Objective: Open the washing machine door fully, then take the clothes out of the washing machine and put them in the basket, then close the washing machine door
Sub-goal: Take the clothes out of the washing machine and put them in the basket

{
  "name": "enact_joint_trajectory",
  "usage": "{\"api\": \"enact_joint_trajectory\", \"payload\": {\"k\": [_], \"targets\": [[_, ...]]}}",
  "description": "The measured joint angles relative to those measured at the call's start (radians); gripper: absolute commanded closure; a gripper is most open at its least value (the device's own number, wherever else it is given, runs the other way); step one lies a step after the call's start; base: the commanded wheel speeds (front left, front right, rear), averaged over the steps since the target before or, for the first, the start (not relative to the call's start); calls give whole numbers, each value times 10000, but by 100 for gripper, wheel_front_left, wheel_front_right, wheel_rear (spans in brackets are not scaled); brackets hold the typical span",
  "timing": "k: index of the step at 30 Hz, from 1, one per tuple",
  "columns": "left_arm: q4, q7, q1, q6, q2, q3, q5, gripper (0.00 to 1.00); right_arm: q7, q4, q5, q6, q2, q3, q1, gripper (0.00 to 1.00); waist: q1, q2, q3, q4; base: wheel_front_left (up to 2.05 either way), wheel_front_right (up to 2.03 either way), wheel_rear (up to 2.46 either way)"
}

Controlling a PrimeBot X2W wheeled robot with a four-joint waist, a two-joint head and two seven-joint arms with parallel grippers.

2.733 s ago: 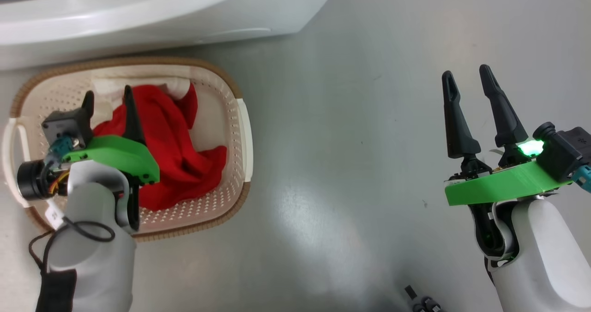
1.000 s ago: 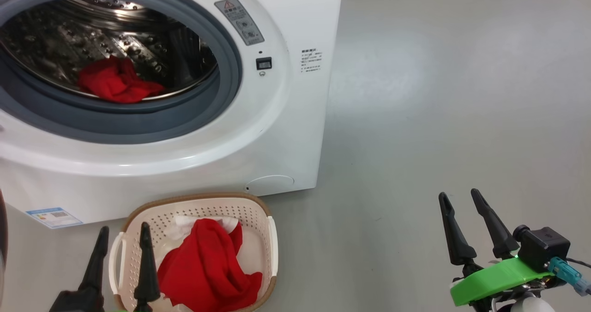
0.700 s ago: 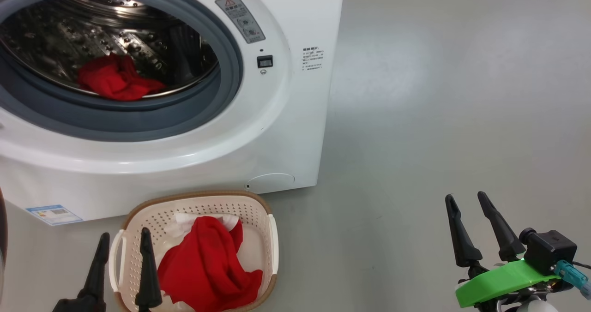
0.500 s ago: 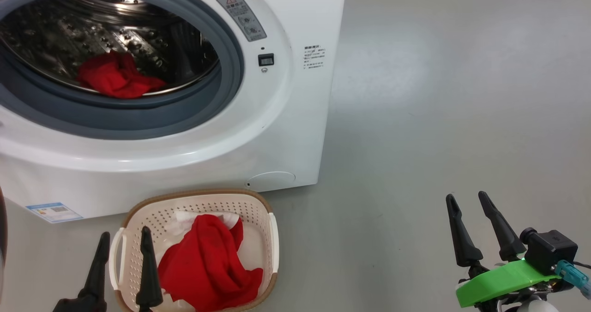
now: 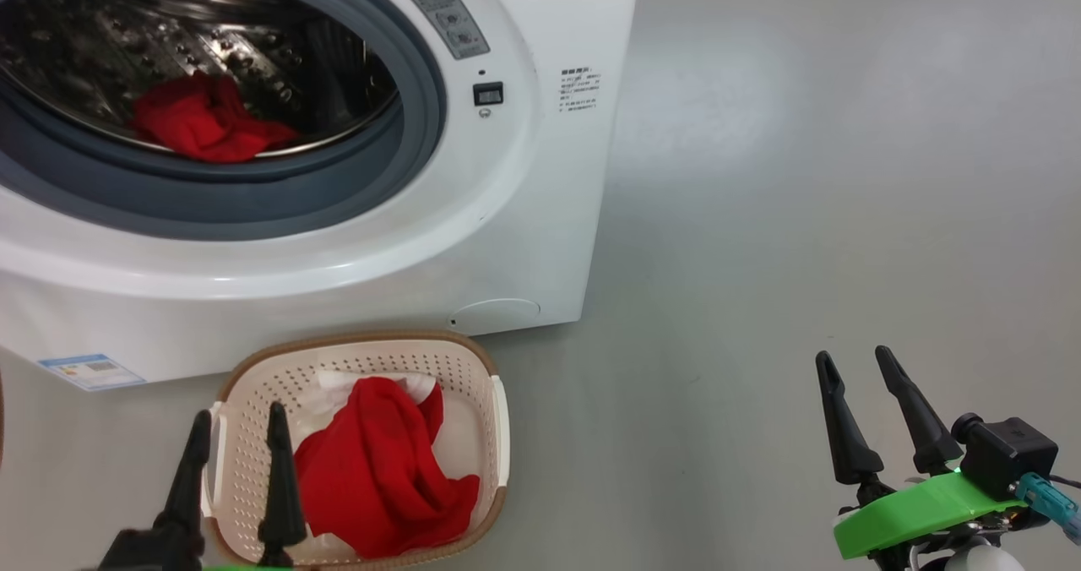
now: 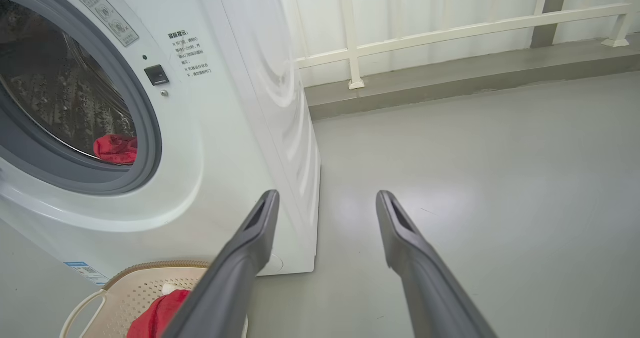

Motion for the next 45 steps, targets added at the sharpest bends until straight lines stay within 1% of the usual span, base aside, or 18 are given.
{"api": "enact_joint_trajectory", "payload": {"k": [9, 16, 18, 26, 31, 36, 41, 45], "targets": [[748, 0, -1756, -13, -6, -255, 180, 0, 0, -105, 2, 0, 23, 29, -542, 0, 0, 0, 694, 44, 0, 0, 0], [1760, 0, -3913, -119, -12, -253, 637, 0, 0, -173, 12, 0, 111, 52, -1055, 0, 0, 0, 1514, 24, 0, 0, 0], [2117, 0, -4568, -182, 15, -228, 750, 0, 0, -196, 23, 0, 125, 75, -1191, 0, 0, 0, 1771, 7, 0, 0, 0], [4228, 0, -7223, -159, 311, -171, 1045, 0, 0, -257, 104, 0, 176, 240, -1732, 0, 0, 0, 2753, -103, 0, 0, 0], [5632, 0, -8748, 127, 639, -130, 1296, 0, 0, -284, 184, 0, 199, 267, -1966, 0, 0, 0, 3198, -221, 0, 0, 0], [7087, 138, -10031, 520, 874, -157, 1549, 0, 0, -324, 186, 0, 211, 265, -2068, 0, 0, 0, 3478, -343, 0, 0, 0], [8270, 182, -11170, 915, 1081, -165, 1779, 0, 0, -345, 205, 0, 221, 284, -2168, 0, 0, 0, 3696, -431, 0, 0, 0], [9170, 359, -11959, 1099, 1231, -176, 1795, 0, 0, -395, 370, 0, 224, 330, -2345, 0, 0, 0, 3874, -502, 0, 0, 0]]}}
